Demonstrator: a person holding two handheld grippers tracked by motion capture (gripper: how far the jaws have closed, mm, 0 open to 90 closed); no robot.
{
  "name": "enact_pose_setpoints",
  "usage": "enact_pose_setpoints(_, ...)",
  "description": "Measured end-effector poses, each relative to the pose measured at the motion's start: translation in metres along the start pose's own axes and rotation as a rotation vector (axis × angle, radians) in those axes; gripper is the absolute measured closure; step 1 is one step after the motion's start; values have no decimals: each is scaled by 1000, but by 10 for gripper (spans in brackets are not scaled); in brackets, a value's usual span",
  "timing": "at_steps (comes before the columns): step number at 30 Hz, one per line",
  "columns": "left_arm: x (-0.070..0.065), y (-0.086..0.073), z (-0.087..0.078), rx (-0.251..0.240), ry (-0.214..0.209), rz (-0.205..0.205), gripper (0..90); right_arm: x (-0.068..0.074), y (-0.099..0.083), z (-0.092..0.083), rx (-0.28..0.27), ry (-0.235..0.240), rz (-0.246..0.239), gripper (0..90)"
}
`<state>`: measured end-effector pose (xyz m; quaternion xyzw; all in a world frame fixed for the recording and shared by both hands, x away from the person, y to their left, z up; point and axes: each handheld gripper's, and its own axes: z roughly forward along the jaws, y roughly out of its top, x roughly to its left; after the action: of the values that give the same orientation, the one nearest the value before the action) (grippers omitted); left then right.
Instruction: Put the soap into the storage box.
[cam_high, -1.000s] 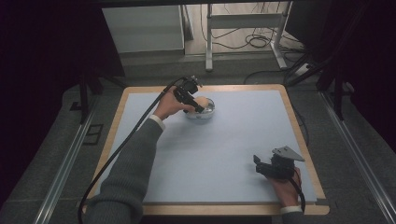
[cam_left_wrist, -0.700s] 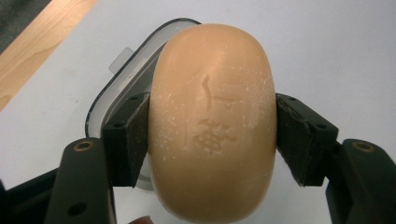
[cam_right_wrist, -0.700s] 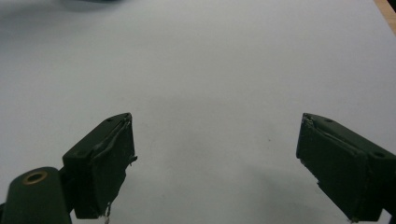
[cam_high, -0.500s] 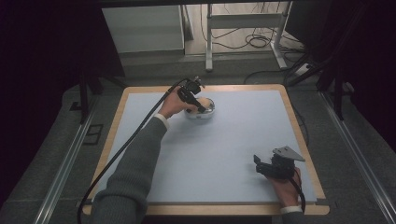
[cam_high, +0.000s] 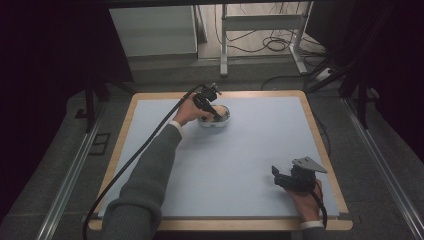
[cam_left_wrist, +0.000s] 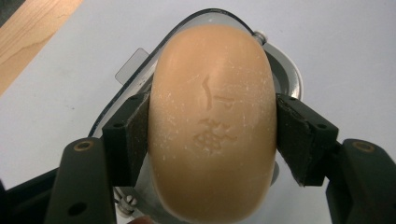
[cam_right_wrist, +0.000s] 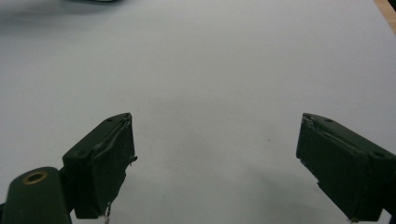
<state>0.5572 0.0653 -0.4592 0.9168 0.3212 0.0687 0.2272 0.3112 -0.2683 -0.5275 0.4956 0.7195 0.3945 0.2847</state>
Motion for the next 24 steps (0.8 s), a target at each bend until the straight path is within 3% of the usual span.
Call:
enact_pose_setpoints(4,-1,-1,2,-4,0,-9,321,0,0,0,1,-1,-3,116)
enact_pose_setpoints(6,-1,-2,-2,-47,-17,-30,302,0,0,0,0,-2,-3,116)
enact_pose_setpoints(8,-1,-3,-6,-60,-35,-38,275,0,0,0,0,-1,-1,116)
enact_pose_setpoints(10,-3,-5,-11,-57,-23,-32,247,0,0,0,3,1,-1,116)
enact_pose_setpoints(13,-6,-11,-22,-100,-40,-36,235,0,0,0,3,0,0,116)
enact_pose_setpoints(17,-10,-21,-35,-121,-21,-36,216,1,0,0,-1,-5,-5,116)
enact_pose_setpoints(24,-19,-45,-55,-162,-42,-53,193,1,0,0,2,-5,-3,116)
